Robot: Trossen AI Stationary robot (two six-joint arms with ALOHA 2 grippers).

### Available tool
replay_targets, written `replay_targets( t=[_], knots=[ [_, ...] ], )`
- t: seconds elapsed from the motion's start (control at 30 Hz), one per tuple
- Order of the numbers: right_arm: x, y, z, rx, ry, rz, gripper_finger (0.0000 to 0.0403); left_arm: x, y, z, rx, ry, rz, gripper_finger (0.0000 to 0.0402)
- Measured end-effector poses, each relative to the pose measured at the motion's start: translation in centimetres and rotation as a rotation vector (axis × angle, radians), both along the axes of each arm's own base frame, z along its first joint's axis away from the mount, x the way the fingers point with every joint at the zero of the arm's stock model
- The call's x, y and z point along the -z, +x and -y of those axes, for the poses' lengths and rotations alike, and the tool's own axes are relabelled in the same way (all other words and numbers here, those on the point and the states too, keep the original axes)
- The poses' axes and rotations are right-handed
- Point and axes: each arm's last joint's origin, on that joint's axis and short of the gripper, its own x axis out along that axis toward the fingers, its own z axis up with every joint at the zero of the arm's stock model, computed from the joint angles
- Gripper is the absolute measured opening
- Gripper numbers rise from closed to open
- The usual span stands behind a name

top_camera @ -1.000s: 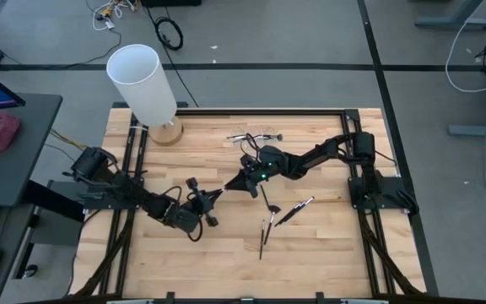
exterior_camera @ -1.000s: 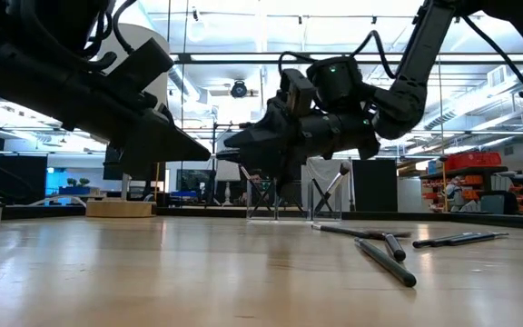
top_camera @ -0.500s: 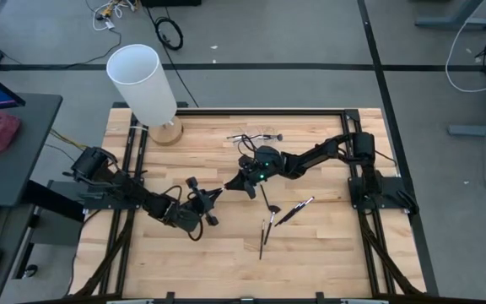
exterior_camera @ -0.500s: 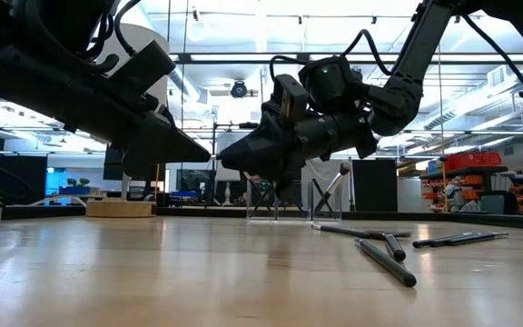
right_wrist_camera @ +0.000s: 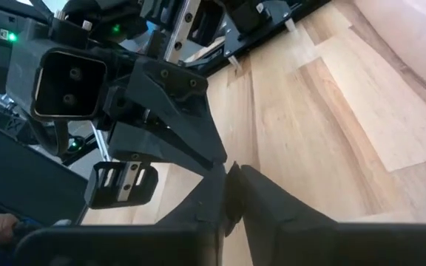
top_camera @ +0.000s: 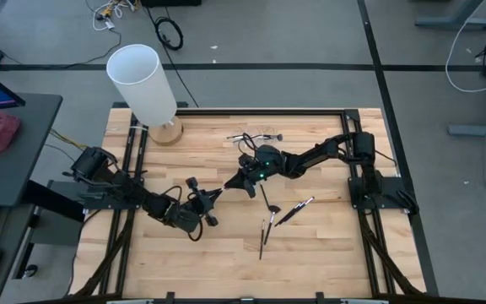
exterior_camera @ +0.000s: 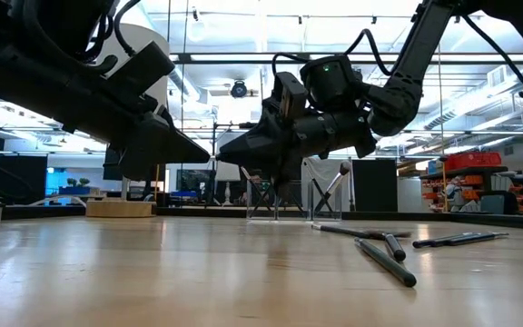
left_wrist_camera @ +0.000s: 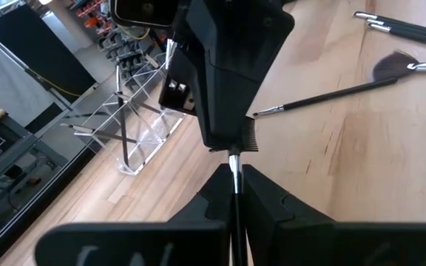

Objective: Pick & Place Makeup Supplies
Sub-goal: Put the makeup brush into the transparent organizer

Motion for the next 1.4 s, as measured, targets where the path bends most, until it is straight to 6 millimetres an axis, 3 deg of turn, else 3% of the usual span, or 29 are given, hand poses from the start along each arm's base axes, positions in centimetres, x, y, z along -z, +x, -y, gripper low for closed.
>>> replay_targets(
  t=[0.53, 0.97, 1.17, 1.4],
  knots=[
    [0.1, 0.0, -0.1, -0.016, -0.025, -0.001, 0.0023, 0.1, 0.0, 0.0, 0.003, 0.002, -0.009, 0.0027],
    [0.1, -0.2, 0.5, -0.008, -0.028, -0.022, 0.0019, 0.0, 0.0, 0.0, -0.009, -0.002, 0.003, 0.0118],
    [-3.7, -1.6, 2.6, 0.04, -0.064, -0.036, 0.0018, 0.0, -0.1, 0.3, -0.004, -0.027, 0.024, 0.0134],
    [-11.3, -6.0, 3.2, 0.285, -0.43, -0.174, 0.0018, 0.0, -0.3, 0.6, 0.012, -0.031, 0.024, 0.013]
  ],
)
